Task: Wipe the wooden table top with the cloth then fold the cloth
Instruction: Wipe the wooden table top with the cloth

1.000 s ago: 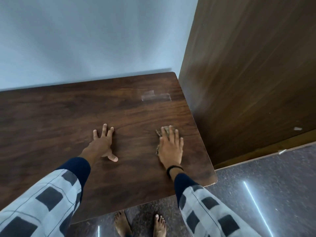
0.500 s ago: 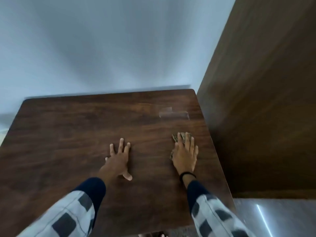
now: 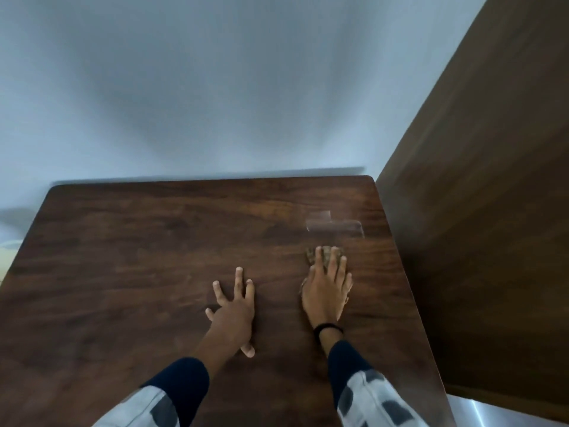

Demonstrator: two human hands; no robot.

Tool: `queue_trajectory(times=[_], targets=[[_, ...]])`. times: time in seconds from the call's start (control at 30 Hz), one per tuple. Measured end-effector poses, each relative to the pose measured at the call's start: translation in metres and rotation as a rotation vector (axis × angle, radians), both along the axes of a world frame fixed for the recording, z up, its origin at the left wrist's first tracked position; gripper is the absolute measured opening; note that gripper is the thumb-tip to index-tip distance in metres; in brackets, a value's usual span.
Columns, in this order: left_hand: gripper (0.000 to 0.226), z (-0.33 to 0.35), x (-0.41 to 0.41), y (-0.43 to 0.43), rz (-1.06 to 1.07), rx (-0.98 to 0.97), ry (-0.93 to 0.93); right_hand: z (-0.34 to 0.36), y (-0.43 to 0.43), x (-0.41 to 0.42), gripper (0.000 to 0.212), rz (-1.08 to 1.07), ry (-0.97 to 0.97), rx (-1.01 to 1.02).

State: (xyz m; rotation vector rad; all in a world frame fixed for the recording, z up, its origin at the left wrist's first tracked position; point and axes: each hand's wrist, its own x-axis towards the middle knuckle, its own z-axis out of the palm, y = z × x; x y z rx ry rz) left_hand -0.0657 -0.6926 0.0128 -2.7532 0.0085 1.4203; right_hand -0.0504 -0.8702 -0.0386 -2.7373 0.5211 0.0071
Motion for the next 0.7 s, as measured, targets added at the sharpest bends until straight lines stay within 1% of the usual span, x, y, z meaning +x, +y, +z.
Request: queue_trajectory(times=[0.07,0.17,0.2,0.27,0.37,0.4,0.43,0.5,0.57,0.6,0.63,0.7], targets=[[0.153,-0.003,0.003,-0.003,0.006,0.01,0.02,-0.007,0.021,-0.006,0.054,0.118,0.008,-0.005],[0.154,-0.005,0.005,-0.002,0.017,0.01,0.033,-0.005,0.017,0.042,0.053,0.245,0.001,-0.016],[0.155,-0.005,0.004,-0.001,0.017,0.007,0.03,-0.003,0.009,0.061,0.052,0.239,0.008,-0.037],[0.156,-0.004,0.002,0.002,0.02,-0.015,0.014,0.002,-0.013,0.088,0.051,0.126,0.033,-0.031],[0.155,-0.001,0.001,0.003,0.037,-0.043,0.017,0.003,-0.03,0.09,0.052,-0.077,0.036,0.031],[0.154,0.0,0.001,0.0,0.045,-0.037,0.034,0.001,-0.025,0.083,0.052,-0.1,0.037,0.041],[0.153,0.001,0.004,-0.001,0.049,-0.034,0.044,0.001,-0.013,0.077,0.052,-0.073,0.029,0.027],[0.151,0.002,0.007,-0.003,0.037,-0.031,0.055,-0.003,0.011,0.071,0.053,0.087,0.025,-0.007],[0.151,0.003,0.008,0.0,0.018,-0.039,0.04,0.0,0.02,0.088,0.053,0.251,0.025,-0.007],[0.152,0.003,0.006,0.002,0.002,-0.041,0.022,0.003,0.017,0.104,0.053,0.286,0.031,-0.013],[0.152,0.004,0.004,0.005,-0.02,-0.04,-0.001,0.006,0.01,0.12,0.052,0.278,0.041,-0.021],[0.149,0.004,0.0,0.01,-0.058,-0.039,-0.054,0.01,-0.008,0.142,0.051,0.152,0.068,0.007]])
